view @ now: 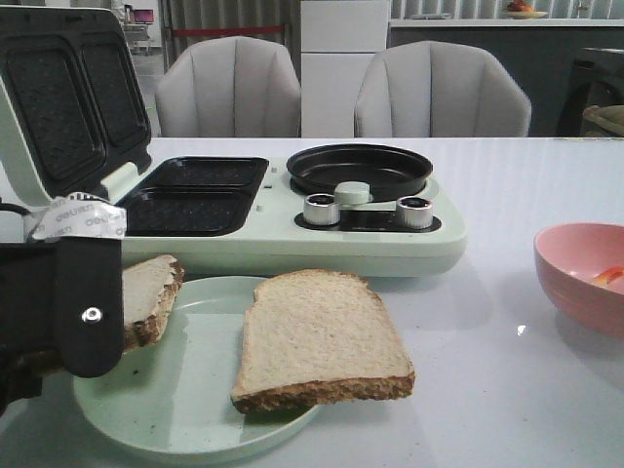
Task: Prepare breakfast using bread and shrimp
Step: 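Grasp the bread slice nearest the press with the left gripper and lift, then lower the held bread onto the farther press plate and release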
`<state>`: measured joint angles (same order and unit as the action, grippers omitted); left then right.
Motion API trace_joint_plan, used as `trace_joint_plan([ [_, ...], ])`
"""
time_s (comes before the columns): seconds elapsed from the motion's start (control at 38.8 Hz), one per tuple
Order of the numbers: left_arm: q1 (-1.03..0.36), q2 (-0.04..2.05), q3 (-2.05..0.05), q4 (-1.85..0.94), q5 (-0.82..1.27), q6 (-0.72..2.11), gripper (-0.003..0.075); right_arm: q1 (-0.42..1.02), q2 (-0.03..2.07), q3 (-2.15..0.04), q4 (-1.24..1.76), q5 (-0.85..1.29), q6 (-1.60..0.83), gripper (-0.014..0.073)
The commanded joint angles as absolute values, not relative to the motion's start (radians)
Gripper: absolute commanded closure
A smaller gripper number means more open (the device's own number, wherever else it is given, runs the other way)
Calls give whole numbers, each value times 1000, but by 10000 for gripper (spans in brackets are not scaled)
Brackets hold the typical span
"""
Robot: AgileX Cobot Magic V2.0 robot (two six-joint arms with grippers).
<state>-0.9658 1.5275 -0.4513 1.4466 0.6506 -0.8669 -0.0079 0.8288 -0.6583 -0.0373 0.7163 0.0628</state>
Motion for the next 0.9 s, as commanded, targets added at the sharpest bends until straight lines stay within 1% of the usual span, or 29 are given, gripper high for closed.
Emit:
trace_joint_plan([
  [0.0, -974, 1493, -472, 1457, 723, -878, 621, -7, 827, -693, -46, 662, 61, 149],
  [0.21, -1023, 1418, -472, 1479, 863, -878, 621, -7, 827, -693, -46, 662, 61, 149],
  [0.36, -1041, 1327, -472, 1541, 914, -878, 621, -7, 827, -693, -46, 662, 61, 149],
  [0.52, -1030, 1264, -507, 1622, 940, -872, 621, -7, 827, -693, -46, 662, 61, 149],
  [0.64, -979, 1271, -573, 1683, 901, -868, 621, -7, 827, -693, -46, 662, 61, 149],
  [0.88, -787, 1363, -730, 1751, 733, -866, 621, -7, 827, -693, -46, 662, 61, 149],
])
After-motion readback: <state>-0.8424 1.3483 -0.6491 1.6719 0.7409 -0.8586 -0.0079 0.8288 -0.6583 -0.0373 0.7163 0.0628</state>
